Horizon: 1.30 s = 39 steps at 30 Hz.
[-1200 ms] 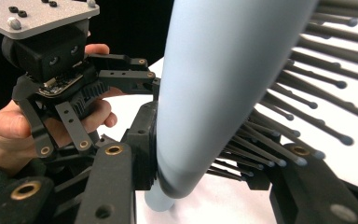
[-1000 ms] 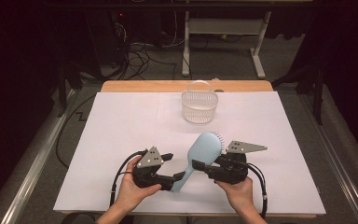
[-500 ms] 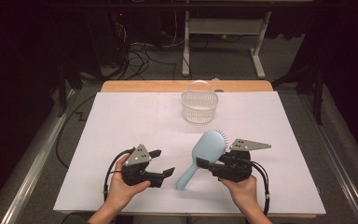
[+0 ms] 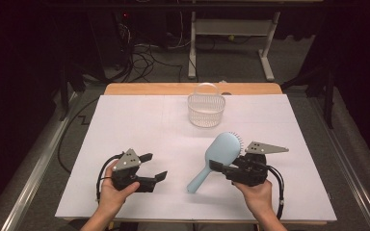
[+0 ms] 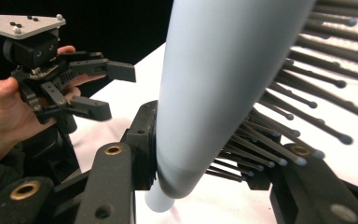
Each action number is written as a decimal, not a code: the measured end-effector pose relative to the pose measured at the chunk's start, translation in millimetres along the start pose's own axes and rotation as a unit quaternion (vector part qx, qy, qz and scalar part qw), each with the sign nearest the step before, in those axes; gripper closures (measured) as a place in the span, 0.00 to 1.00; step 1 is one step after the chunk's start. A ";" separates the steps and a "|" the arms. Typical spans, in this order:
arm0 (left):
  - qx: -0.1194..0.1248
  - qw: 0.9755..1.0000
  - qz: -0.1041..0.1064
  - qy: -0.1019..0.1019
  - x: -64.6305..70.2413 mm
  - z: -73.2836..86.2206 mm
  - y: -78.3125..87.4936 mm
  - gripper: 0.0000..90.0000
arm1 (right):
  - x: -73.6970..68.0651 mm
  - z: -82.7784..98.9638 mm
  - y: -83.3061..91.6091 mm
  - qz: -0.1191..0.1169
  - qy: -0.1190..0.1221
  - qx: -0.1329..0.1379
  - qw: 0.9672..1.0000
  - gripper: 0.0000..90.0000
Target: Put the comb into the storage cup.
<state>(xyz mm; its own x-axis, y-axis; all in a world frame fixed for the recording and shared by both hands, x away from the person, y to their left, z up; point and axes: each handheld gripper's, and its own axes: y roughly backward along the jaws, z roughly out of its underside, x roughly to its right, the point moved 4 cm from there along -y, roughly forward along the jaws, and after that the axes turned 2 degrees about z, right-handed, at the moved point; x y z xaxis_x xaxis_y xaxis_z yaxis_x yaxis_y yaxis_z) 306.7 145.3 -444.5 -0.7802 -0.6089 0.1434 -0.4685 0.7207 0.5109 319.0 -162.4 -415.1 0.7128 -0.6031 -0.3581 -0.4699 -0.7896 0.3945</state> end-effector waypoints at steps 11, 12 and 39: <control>0.012 0.999 -0.032 0.034 -23.4 15.0 26.2 0.22 | 8.4 -0.4 10.4 0.013 -0.006 0.002 1.000 0.63; 0.012 0.999 -0.032 0.034 -23.4 15.0 26.2 0.22 | 8.4 -0.4 10.4 0.013 -0.006 0.002 1.000 0.63; 0.034 0.993 -0.098 0.054 -52.0 45.1 44.1 0.22 | 30.6 -11.2 38.9 0.049 -0.017 0.007 0.999 0.62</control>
<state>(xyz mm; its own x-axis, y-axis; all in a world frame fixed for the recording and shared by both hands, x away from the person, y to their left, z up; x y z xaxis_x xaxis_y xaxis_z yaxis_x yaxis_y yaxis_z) 307.9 223.6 -467.6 -0.6243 -0.7687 0.1394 -0.6366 0.6040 0.4795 328.3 -210.4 -401.3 0.6454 -0.6805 -0.3469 -0.5435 -0.7282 0.4175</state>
